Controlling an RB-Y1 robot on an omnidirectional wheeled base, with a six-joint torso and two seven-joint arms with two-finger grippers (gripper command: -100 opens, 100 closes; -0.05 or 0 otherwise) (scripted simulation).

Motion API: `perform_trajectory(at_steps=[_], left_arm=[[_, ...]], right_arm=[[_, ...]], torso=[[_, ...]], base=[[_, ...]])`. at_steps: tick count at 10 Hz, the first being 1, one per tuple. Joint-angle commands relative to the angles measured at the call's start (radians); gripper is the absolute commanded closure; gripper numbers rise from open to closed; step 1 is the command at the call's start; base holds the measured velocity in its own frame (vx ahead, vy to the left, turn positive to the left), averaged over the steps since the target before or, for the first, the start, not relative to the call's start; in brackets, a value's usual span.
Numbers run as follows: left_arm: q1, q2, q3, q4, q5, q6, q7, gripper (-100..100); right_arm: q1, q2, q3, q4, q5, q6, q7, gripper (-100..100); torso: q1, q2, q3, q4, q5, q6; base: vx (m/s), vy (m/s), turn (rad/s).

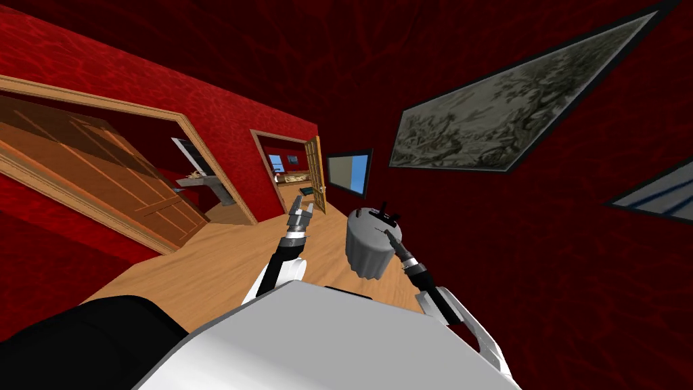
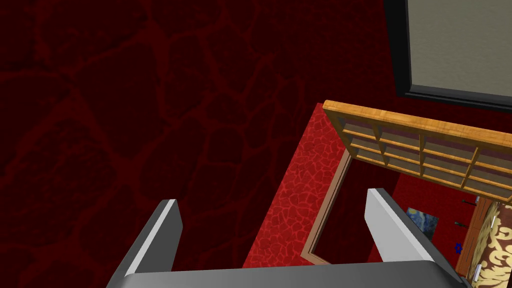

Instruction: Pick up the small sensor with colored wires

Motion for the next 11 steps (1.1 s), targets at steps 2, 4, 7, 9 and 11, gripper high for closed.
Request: perform_trajectory(at_steps=[2, 4, 7, 9, 11], left_arm=[[0.0, 0.0, 0.0, 0.0, 0.0, 0.0, 0.0, 0], [0.0, 0.0, 0.0, 0.0, 0.0, 0.0, 0.0, 0], [0.0, 0.0, 0.0, 0.0, 0.0, 0.0, 0.0, 0], [0.0, 0.0, 0.0, 0.0, 0.0, 0.0, 0.0, 0], [0.0, 0.0, 0.0, 0.0, 0.0, 0.0, 0.0, 0]], right_arm=[[-0.016, -0.051, 0.03, 0.076, 0.022, -0.008, 0.023, -100], [-0.031, -0.092, 0.061, 0.127, 0.044, -0.008, 0.044, -100], [-0.047, -0.133, 0.095, 0.198, 0.066, -0.009, 0.064, -100], [-0.062, -0.174, 0.131, 0.258, 0.089, -0.01, 0.083, -100], [-0.077, -0.215, 0.169, 0.319, 0.111, -0.012, 0.1, -100]], torso=[[0.0, 0.0, 0.0, 0.0, 0.0, -0.001], [0.0, -0.001, 0.0, 0.0, 0.0, -0.001], [0.0, -0.001, -0.001, 0.0, 0.0, -0.001], [0.0, -0.002, -0.001, 0.0, 0.0, 0.0], [0.0, -0.002, -0.001, 0.0, 0.0, -0.001]], base=[[0.002, 0.024, 0.159], [0.003, 0.025, 0.171], [0.01, 0.018, 0.116], [0.022, 0.022, 0.165], [0.03, 0.026, 0.189]])
